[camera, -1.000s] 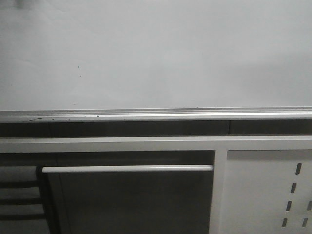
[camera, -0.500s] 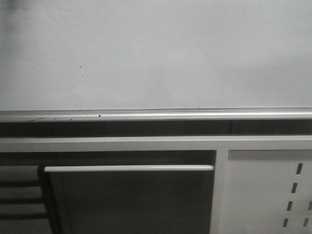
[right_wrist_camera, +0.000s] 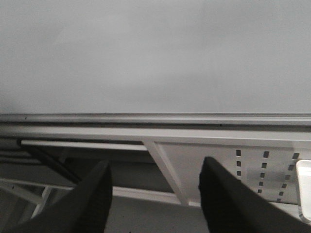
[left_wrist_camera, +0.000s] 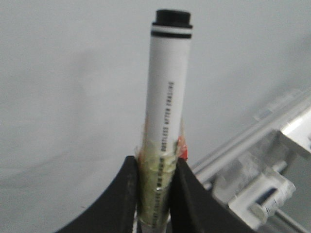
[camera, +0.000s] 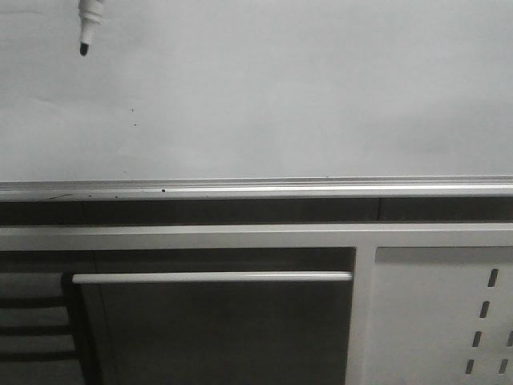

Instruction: Write number 1 on whiteboard

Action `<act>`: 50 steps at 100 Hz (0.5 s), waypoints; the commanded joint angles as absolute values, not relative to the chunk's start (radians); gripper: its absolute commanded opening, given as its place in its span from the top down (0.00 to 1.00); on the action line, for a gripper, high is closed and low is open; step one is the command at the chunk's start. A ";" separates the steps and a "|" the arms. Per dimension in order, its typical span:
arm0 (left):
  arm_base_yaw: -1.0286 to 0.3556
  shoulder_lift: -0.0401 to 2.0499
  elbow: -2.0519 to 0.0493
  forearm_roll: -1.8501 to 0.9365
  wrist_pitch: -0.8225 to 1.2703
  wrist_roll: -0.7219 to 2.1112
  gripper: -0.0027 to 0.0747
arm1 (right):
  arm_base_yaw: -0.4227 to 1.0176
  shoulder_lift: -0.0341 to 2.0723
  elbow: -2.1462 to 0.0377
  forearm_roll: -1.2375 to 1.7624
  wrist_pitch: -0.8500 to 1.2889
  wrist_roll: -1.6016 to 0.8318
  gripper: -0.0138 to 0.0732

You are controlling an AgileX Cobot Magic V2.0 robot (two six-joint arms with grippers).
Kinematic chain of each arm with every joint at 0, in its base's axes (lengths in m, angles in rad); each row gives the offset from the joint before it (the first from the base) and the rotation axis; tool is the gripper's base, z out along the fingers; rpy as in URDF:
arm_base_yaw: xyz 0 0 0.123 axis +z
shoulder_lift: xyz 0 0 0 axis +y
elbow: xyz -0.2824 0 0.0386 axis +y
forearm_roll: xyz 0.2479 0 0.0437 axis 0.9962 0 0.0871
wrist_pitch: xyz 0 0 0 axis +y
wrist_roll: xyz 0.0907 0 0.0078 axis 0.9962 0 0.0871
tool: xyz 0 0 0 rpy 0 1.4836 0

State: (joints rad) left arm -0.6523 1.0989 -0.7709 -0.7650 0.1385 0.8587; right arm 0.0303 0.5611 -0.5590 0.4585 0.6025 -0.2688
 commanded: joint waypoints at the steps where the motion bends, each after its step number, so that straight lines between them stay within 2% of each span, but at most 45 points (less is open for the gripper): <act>1: -0.716 1.075 -0.806 -0.694 0.200 0.857 0.99 | 0.030 0.604 -0.637 0.567 0.634 -0.386 0.42; 21: -0.924 1.101 -0.806 -0.552 0.213 0.857 0.99 | 0.030 0.776 -0.782 0.868 0.896 -0.686 0.42; 35: -1.002 1.153 -0.806 -0.530 0.211 0.857 0.99 | 0.033 0.890 -0.896 0.966 1.058 -0.750 0.42; 50: -1.035 1.201 -0.808 -0.525 0.198 0.857 0.99 | 0.097 1.004 -1.020 0.966 1.170 -0.752 0.42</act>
